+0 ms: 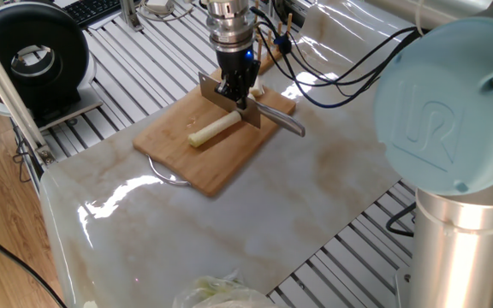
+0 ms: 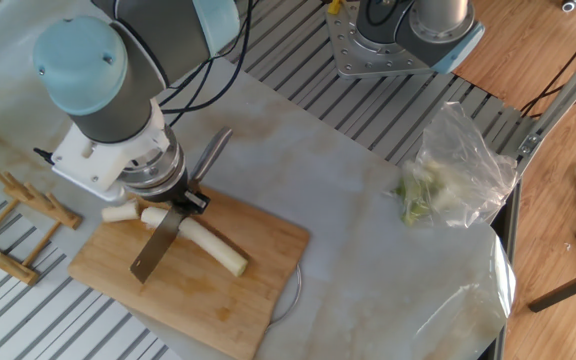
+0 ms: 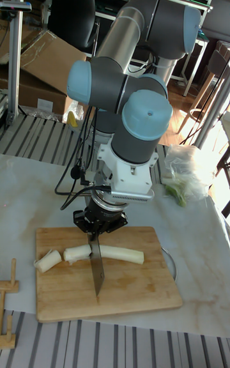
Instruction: Chop the scallions
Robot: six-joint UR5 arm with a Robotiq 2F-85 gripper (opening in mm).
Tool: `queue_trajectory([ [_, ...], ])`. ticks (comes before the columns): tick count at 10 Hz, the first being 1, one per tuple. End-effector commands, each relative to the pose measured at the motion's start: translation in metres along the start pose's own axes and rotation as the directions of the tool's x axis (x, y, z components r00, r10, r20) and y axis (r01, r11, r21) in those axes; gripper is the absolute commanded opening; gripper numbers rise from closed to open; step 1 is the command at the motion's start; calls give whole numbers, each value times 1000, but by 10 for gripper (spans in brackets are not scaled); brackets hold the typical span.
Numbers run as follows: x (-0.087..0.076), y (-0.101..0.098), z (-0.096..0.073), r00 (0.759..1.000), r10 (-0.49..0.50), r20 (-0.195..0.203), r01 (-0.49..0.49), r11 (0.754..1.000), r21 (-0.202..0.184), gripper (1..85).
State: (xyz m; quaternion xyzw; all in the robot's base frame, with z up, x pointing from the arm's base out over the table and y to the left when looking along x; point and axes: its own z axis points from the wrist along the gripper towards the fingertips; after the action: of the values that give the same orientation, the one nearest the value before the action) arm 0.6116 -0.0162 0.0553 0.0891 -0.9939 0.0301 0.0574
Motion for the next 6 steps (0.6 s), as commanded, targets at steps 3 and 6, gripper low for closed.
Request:
queue_trajectory([
  [3,2,8,-22,1000,0,-3,0,999,-34,13],
  [6,-9,11,-27,1000,15,23,-14,999,-53,13],
])
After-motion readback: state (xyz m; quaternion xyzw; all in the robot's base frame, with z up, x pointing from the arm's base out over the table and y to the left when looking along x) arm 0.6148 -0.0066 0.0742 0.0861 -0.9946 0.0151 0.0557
